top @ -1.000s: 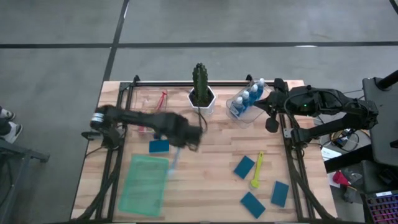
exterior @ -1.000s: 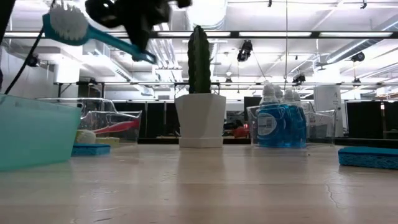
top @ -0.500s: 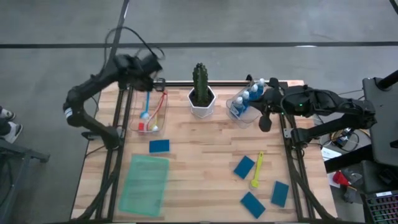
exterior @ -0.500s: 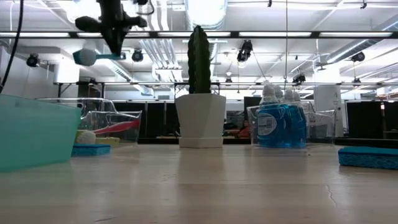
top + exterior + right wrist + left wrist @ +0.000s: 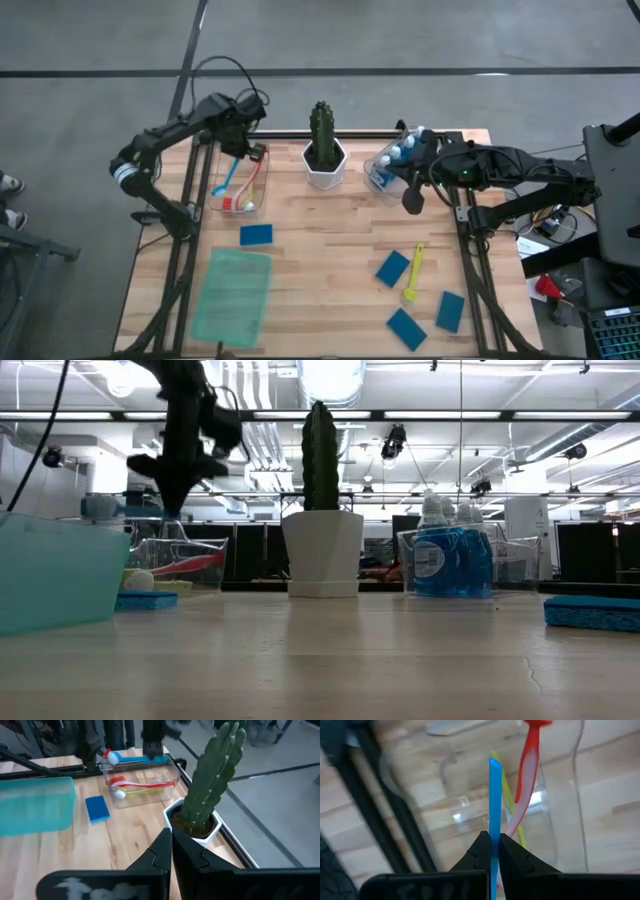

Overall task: Pick & Place Kitchen Sink Supplies
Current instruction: Put the blue dish brush into the left transparent bin

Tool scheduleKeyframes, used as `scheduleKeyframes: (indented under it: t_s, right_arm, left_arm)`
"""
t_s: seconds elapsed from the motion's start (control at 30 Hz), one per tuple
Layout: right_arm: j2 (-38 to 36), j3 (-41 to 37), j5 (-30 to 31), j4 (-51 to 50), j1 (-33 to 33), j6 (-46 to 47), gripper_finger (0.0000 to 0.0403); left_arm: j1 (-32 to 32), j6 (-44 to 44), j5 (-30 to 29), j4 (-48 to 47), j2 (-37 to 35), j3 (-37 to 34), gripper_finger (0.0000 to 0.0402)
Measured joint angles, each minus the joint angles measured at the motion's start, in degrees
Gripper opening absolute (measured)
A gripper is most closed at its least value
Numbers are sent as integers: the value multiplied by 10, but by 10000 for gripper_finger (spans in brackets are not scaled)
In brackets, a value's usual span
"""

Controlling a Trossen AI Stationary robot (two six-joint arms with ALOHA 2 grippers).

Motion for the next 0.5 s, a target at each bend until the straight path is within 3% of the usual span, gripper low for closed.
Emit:
scheduleKeyframes:
  t_s: [0.3,0.5]
  right_arm:
    - [-7,0,15,-11,0,-19,8]
    - [-6,0,14,-95,0,21,8]
  left_arm:
    - [0,-10,31,116,8,-108,19]
    - [0,-11,33,124,7,-120,58]
